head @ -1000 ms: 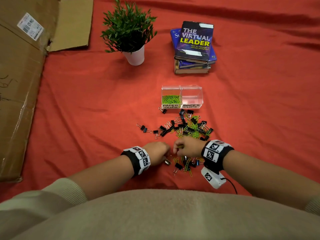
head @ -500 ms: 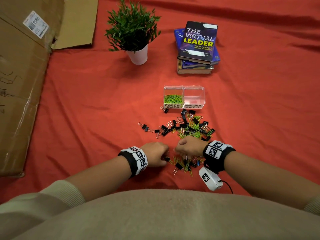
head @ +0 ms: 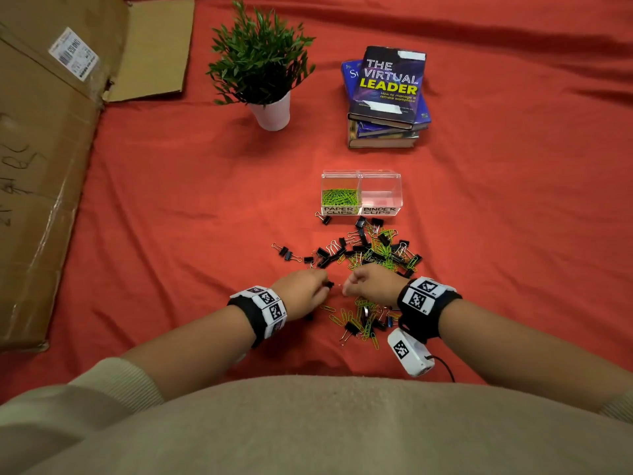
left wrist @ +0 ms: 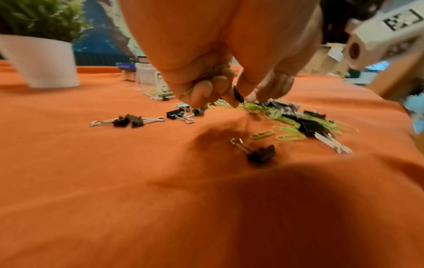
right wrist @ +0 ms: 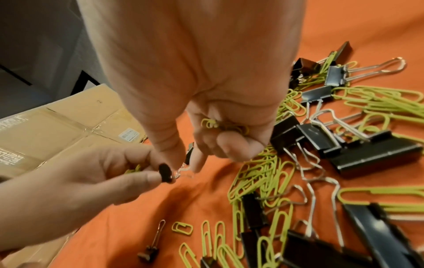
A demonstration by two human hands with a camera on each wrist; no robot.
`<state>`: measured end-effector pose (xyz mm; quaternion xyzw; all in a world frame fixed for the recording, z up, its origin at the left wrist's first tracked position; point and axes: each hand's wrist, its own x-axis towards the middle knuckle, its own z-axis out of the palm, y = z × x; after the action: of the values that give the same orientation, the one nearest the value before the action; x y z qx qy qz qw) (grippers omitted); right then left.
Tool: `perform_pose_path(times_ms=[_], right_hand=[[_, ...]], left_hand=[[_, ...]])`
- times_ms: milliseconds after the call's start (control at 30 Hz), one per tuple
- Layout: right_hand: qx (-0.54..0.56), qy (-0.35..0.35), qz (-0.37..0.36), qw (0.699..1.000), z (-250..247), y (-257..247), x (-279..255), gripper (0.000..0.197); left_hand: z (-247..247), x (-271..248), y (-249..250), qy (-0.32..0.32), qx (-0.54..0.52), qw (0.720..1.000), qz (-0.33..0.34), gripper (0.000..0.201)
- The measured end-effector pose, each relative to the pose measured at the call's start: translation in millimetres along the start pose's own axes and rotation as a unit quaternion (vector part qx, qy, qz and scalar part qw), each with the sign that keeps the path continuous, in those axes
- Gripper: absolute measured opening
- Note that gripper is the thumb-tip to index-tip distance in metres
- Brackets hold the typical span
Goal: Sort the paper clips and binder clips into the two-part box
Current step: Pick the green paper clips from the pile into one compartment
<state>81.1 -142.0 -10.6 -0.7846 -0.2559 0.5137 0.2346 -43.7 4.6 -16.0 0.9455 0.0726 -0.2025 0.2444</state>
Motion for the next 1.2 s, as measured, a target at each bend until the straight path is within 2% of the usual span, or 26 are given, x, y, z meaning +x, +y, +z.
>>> perform_pose_path(times_ms=[100,167,300,333,400,467,567,733,833,933,1200], right_hand=[[-0.009,0.006,-0.017,1.000,2,-6,1,0.027],[-0.048,0.012,-0.030,0.998,4,-8,3,0.028],[-0.122,0.052,-0.059,0.989,8,-10,7,0.014],[-0.151,0.040,-0.073,0.985,8,-10,6,0.010],[-0.221,-0.019,-0.108,0.969,9,-7,4,0.015],[-0.287,-0.073,-0.138,0.945,12,-3,1,0.023],[-0.359,-0.107,-0.162,0.913,13,-1,-4,0.037],[-0.410,-0.099,-0.178,0.889,11,4,-11,0.036],[-0.439,-0.088,-0.184,0.875,12,8,-12,0.039],[-0.431,-0.082,-0.184,0.880,14,10,-12,0.032],[-0.414,-0.090,-0.117,0.898,21,8,-7,0.023]], left_hand=[[-7,1,2,0.025,-0.095,0.994,-0.056,0.019],[-10,4,4,0.035,-0.121,0.989,-0.078,0.019],[-9,7,0,0.047,-0.078,0.990,-0.112,0.026],[-7,7,-1,0.050,-0.066,0.989,-0.123,0.028],[-4,3,-1,0.053,-0.043,0.989,-0.132,0.032],[0,-3,2,0.039,-0.010,0.993,-0.107,0.032],[11,-11,11,-0.020,0.061,0.997,-0.033,0.034],[29,-12,19,-0.043,0.077,0.996,-0.026,0.050],[32,-10,22,-0.034,0.073,0.997,-0.023,0.047],[33,-8,24,-0.032,0.079,0.996,-0.010,0.038],[35,-6,28,-0.065,0.109,0.992,-0.002,0.023]])
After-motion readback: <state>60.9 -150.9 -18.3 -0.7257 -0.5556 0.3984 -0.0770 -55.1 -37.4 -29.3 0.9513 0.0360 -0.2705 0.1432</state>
